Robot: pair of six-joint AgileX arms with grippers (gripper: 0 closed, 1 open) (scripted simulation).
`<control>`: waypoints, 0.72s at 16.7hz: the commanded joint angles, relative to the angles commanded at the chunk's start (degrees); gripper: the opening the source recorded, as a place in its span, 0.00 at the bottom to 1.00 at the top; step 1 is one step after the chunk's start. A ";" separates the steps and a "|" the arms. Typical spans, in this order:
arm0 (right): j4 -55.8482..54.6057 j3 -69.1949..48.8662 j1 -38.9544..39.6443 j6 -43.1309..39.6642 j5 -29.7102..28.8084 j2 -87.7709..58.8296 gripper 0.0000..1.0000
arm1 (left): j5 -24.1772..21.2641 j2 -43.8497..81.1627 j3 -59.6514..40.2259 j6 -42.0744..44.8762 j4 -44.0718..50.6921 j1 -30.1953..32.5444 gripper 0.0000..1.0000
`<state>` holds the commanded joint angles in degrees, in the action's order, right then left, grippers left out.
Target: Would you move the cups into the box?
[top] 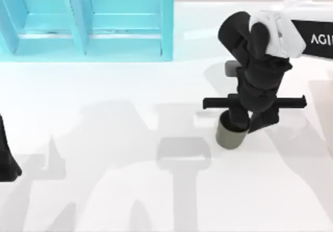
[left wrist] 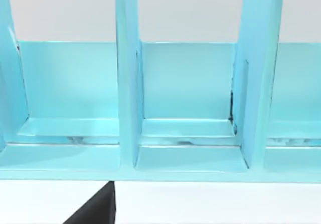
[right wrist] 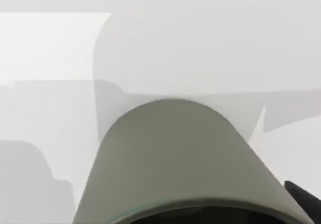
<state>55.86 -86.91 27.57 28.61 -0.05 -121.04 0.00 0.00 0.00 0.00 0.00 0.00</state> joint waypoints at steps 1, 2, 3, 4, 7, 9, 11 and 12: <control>0.00 0.00 0.00 0.00 0.00 0.00 0.00 | 0.00 0.00 0.00 0.00 0.00 0.00 1.00; 0.00 0.00 0.00 0.00 0.00 0.00 0.00 | 0.00 0.00 0.00 0.00 0.00 0.00 1.00; 0.00 0.00 0.00 0.00 0.00 0.00 0.00 | 0.00 0.00 0.00 0.00 0.00 0.00 1.00; 0.00 0.00 0.00 0.00 0.00 0.00 0.00 | 0.00 0.00 0.00 0.00 0.00 0.00 1.00; 0.19 -0.13 -0.28 -0.14 0.00 0.20 0.00 | 0.00 0.00 0.00 0.00 0.00 0.00 1.00; 2.21 -1.11 -2.29 -2.09 0.02 1.98 0.00 | 0.00 0.00 0.00 0.00 0.00 0.00 1.00; 6.10 -1.97 -5.19 -5.18 0.02 4.86 0.00 | 0.00 0.00 0.00 0.00 0.00 0.00 1.00; 8.54 -2.53 -6.97 -6.83 0.04 5.95 0.00 | 0.00 0.00 0.00 0.00 0.00 0.00 1.00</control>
<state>64.40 -89.44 20.60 21.79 -0.02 -115.09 0.00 0.00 0.00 0.00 0.00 0.00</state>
